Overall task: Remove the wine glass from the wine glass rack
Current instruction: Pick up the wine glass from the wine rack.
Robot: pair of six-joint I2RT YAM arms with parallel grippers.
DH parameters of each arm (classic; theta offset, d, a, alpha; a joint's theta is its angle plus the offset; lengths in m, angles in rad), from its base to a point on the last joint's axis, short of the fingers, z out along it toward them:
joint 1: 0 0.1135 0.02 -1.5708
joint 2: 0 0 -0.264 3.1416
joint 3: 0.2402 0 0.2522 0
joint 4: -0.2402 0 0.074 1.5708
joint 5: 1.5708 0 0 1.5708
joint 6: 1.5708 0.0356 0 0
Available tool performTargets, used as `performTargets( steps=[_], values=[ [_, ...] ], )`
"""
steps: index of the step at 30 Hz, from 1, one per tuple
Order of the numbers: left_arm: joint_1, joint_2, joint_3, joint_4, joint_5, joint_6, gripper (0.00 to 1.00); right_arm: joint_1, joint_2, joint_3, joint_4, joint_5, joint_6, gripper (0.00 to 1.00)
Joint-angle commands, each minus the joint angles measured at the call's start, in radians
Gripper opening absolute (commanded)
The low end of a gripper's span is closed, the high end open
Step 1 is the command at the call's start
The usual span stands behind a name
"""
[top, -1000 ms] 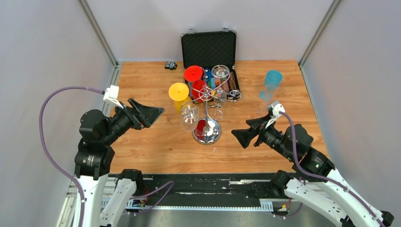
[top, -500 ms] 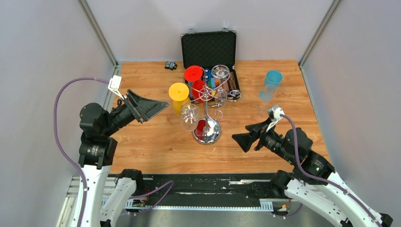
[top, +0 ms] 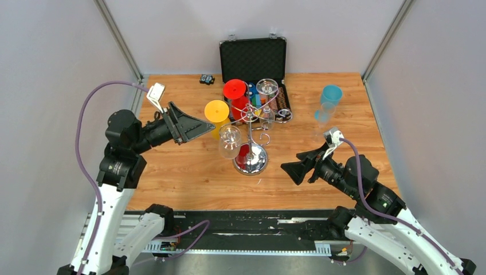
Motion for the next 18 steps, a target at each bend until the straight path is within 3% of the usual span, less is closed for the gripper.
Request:
performTargets(
  steps=[1,18],
  values=[
    [-0.055,0.034,0.054,-0.043,-0.029,0.059,0.81,-0.002,0.005,-0.001,0.011,-0.014,0.032,0.79],
    [-0.097,0.125,0.110,-0.157,-0.094,0.161,0.71,-0.002,0.006,-0.003,0.004,-0.011,0.037,0.78]
  ],
)
